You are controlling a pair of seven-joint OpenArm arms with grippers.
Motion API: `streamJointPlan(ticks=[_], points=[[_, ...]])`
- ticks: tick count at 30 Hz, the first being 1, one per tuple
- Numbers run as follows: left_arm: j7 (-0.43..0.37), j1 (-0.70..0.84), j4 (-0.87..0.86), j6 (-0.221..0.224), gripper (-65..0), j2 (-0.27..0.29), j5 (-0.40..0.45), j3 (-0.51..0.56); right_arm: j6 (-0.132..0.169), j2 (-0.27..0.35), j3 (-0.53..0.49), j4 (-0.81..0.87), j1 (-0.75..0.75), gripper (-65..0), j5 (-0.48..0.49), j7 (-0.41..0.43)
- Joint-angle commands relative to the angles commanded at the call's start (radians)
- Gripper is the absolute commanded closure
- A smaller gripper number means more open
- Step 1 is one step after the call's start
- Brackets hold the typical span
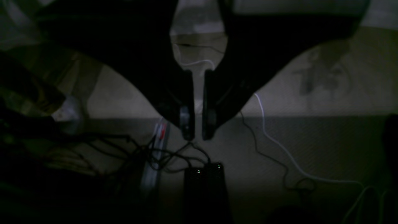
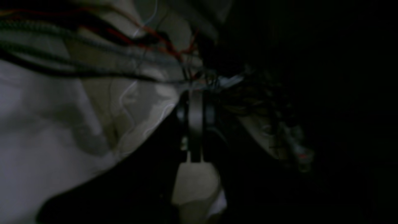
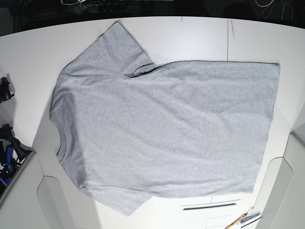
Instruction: Fold the T-shirt properly
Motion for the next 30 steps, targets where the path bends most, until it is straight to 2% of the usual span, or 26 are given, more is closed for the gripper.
streamJointPlan(ticks=[4, 10, 18, 24, 27, 30], points=[[0.0, 0.072, 0.089, -0.034, -5.5, 0.0, -0.023, -0.072, 0.008, 0.019, 0.048, 0.077, -0.007, 0.0, 0.082, -0.019], [0.0, 0.157, 0.23, -0.037, -5.5, 0.0, -0.092, -0.154, 0.008, 0.052, 0.15, 0.214, -0.068, 0.0, 0.16, -0.03], [-0.001, 0.167, 0.352, -0.036, -5.5, 0.0, -0.102, -0.263, 0.008, 0.053, 0.364, 0.434, -0.14, 0.0, 0.289, -0.03], [-0.013, 0.156, 0.401, -0.036, -5.6, 0.0, -0.101, -0.292, 0.007, -0.042, 0.558, 0.442, -0.14, 0.0, 0.434, -0.055], [-0.031, 0.119, 0.401, -0.036, -5.6, 0.0, -0.062, -0.292, 0.006, -0.091, 0.644, 0.442, -0.14, 0.0, 0.514, -0.162], [-0.027, 0.074, 0.401, -0.036, -5.6, 0.0, 0.002, -0.292, -0.03, -0.137, 0.718, 0.441, -0.14, 0.0, 0.597, -0.256]])
